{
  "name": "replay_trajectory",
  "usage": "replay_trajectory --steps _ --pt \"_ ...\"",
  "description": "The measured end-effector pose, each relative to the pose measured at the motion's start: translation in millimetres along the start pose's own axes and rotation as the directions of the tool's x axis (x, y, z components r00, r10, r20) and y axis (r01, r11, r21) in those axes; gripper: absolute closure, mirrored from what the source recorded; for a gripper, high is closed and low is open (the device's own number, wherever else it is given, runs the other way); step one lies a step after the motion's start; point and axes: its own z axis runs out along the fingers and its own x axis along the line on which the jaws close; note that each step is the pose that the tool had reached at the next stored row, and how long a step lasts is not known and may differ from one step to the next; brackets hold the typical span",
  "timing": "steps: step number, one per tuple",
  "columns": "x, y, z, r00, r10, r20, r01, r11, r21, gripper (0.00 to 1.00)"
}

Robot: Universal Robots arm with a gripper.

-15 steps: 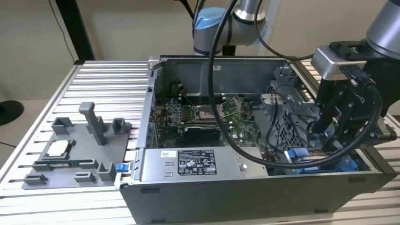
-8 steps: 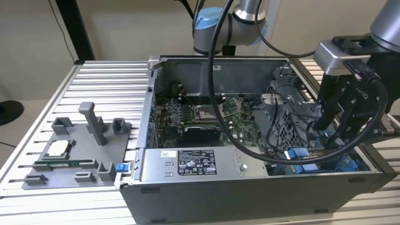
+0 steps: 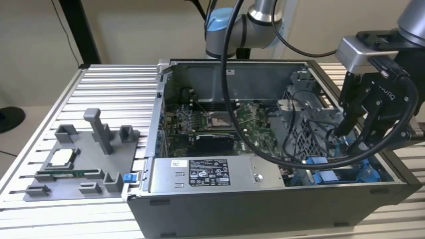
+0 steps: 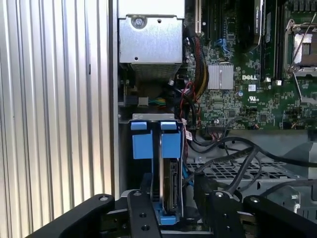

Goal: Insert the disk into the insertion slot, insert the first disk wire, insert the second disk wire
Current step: 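Insert the disk into the insertion slot, then insert the first disk wire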

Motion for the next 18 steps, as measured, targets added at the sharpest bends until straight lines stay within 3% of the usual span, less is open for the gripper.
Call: replay_trajectory --steps 8,14,18 --pt "-4.2 0.1 -2.8 1.0000 0.000 -0.0002 0.000 1.0000 0.0000 0.00" --pt "-5.6 0.4 -22.5 1.0000 0.000 0.0000 0.000 1.0000 0.0000 0.00" --pt "-8.8 0.5 -22.3 1.0000 0.000 0.0001 0.000 1.0000 0.0013 0.00"
